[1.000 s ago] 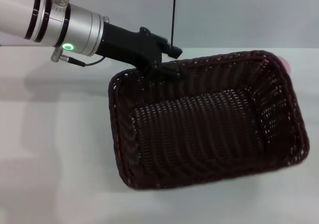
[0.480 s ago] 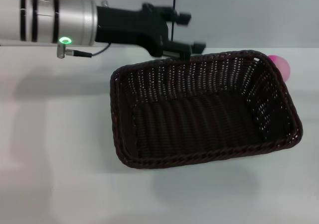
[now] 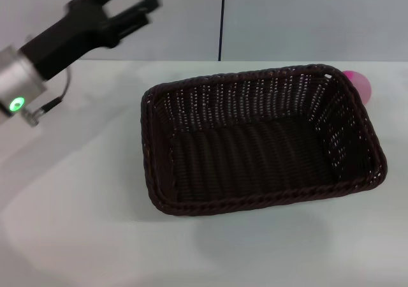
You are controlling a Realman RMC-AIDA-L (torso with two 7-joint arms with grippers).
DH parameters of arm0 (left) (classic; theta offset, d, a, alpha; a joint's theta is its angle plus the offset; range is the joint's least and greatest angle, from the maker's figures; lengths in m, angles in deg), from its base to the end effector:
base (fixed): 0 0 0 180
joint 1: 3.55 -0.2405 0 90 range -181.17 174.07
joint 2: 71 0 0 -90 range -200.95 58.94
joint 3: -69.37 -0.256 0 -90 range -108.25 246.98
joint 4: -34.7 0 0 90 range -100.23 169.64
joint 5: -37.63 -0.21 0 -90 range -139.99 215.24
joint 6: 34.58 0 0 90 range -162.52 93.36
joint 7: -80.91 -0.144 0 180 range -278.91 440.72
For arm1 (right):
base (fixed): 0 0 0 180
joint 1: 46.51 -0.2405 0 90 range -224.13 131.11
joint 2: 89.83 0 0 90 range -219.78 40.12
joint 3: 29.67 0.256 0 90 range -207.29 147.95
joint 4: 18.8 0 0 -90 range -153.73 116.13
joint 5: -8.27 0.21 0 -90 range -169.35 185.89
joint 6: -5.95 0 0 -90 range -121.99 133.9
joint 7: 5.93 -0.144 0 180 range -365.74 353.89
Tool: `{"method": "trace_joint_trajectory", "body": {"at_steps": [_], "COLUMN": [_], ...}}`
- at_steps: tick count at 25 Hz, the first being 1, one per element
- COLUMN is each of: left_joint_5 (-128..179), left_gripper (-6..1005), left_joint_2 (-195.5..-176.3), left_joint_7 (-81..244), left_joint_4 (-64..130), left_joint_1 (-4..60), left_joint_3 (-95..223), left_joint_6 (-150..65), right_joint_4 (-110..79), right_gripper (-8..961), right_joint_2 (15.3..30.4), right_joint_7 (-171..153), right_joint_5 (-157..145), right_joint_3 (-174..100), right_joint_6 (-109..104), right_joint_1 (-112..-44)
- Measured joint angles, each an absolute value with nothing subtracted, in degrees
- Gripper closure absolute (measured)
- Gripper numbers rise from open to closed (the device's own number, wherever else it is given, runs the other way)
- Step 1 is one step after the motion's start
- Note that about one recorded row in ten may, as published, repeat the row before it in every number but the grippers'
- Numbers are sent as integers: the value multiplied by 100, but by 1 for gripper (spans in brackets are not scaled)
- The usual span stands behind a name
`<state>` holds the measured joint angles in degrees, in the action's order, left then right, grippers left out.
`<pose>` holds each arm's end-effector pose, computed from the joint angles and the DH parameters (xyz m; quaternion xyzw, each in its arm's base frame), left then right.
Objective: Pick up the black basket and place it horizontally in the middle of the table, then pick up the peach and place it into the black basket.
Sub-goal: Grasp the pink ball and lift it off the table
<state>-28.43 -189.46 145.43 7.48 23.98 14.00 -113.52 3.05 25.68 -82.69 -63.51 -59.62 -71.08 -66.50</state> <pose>-0.2426 0.3574 0.0166 -0.8168 -0.2102 -0.4530 0.2890 0.3512 0.3202 0.0827 -0.6549 0.3960 0.4916 0.4155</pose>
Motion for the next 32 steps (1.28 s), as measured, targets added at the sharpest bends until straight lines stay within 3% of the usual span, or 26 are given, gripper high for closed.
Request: {"method": "trace_joint_trajectory", "body": {"at_steps": [1, 6, 11, 17, 21, 26, 31, 32], "left_joint_5": [-2375, -1640, -1387, -1297, -1289, -1280, -1278, -1278], "left_gripper": [152, 153, 153, 153, 153, 154, 154, 154], "left_joint_2": [-18954, -18965, -18965, -18966, -18973, -18974, -18974, -18974], "left_joint_7": [14162, 13512, 13292, 13275, 13263, 13262, 13223, 13223], "left_joint_4": [1120, 1857, 2181, 2332, 2407, 2456, 2558, 2558], "left_joint_1": [2248, 2052, 2015, 2010, 2037, 2046, 2058, 2058], "left_joint_3": [1396, 1396, 1398, 1400, 1400, 1400, 1400, 1400], "left_joint_6": [-11370, -11489, -11542, -11508, -11507, -11504, -11490, -11490], "right_joint_4": [899, 2326, 4020, 4578, 4675, 4604, 4362, 4362], "right_gripper": [488, 489, 488, 488, 489, 386, 179, 174], "right_joint_2": [2394, 2221, 2201, 2198, 2386, 2575, 2711, 2711], "right_joint_7": [-9154, -10779, -12272, -12830, -12937, -13009, -13045, -13045], "right_joint_5": [-7252, -9246, -11208, -12526, -13210, -14000, -14435, -14435], "right_joint_3": [-6073, -6108, -6110, -6145, -6258, -7245, -7400, -7400], "right_joint_6": [-7180, -7482, -7926, -8147, -7912, -7318, -7008, -7008], "right_joint_1": [-6695, -6908, -7303, -7832, -8125, -8244, -8438, -8438]}}
